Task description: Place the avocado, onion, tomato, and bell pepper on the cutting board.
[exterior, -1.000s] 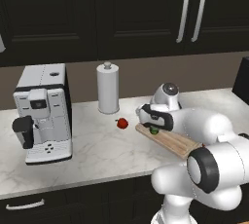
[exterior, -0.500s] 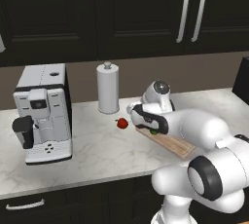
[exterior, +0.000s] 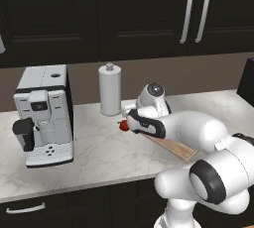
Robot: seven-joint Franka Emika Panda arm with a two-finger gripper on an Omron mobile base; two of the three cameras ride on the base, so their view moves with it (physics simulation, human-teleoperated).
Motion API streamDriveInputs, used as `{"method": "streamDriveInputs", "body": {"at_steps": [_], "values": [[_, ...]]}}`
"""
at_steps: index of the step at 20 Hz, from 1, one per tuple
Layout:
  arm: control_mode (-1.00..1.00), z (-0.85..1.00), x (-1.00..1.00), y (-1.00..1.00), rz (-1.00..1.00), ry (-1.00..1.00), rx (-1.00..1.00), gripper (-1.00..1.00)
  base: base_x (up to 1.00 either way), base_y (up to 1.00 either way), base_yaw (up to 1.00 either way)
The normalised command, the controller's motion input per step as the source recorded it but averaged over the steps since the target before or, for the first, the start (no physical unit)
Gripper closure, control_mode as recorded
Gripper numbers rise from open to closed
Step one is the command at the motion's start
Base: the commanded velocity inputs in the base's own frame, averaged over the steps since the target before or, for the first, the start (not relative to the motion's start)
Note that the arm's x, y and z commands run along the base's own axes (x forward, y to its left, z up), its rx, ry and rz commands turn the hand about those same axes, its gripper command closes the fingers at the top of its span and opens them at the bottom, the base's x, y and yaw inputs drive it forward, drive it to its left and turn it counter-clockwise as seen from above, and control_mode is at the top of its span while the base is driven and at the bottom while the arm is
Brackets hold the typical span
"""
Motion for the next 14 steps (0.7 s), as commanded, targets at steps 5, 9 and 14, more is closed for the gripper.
{"method": "streamDriveInputs", "body": {"at_steps": [5,9,14], "values": [[-1.00,0.00,0.07,0.14,0.00,0.07,0.00,-1.00,0.00,0.00,0.00],[-1.00,0.00,0.05,0.12,0.00,0.10,0.00,-1.00,0.00,0.00,0.00],[-1.00,-0.04,0.10,0.17,0.00,0.12,0.00,-1.00,0.00,0.00,0.00]]}}
